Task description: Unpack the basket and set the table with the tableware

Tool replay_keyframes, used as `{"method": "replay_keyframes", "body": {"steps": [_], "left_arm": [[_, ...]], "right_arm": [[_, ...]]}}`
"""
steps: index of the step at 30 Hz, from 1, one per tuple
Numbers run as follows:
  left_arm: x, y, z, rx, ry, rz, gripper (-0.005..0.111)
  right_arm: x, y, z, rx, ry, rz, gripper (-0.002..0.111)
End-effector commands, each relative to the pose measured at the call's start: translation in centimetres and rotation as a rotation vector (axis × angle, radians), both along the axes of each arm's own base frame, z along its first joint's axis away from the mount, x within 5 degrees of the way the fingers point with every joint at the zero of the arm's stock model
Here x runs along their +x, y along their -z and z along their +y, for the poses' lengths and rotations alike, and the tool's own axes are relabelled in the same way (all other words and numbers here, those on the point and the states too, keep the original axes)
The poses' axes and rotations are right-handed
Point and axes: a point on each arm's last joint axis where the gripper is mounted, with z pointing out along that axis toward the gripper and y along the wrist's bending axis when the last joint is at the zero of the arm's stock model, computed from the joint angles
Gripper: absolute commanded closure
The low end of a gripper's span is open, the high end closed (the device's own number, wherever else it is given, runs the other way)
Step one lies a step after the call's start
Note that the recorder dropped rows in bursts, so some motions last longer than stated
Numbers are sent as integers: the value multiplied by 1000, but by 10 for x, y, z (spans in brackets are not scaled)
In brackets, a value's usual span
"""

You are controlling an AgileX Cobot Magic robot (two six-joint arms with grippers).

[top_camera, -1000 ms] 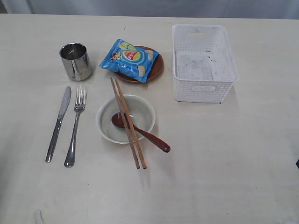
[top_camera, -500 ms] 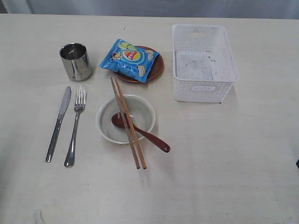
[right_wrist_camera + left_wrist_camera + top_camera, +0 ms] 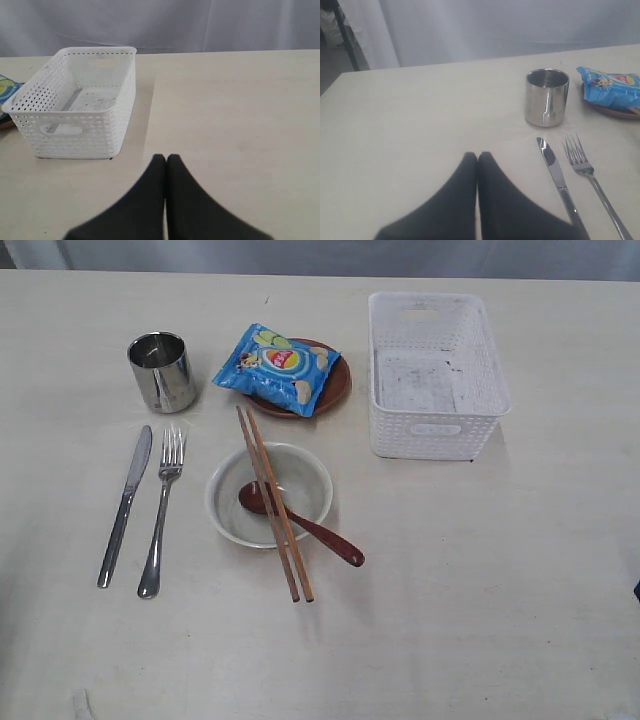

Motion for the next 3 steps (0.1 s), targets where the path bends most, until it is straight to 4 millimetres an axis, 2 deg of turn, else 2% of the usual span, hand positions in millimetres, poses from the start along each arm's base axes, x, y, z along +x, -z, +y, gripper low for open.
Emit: {"method": "replay_keyframes", "body": {"steps": [1,3], "left_arm": [[0,1,0,0,5,0,107],[0,1,0,0,5,0,107]], "right_arm": [[0,-1,0,-17,-3,-24,109],[0,-1,0,-17,-3,-24,109]]}}
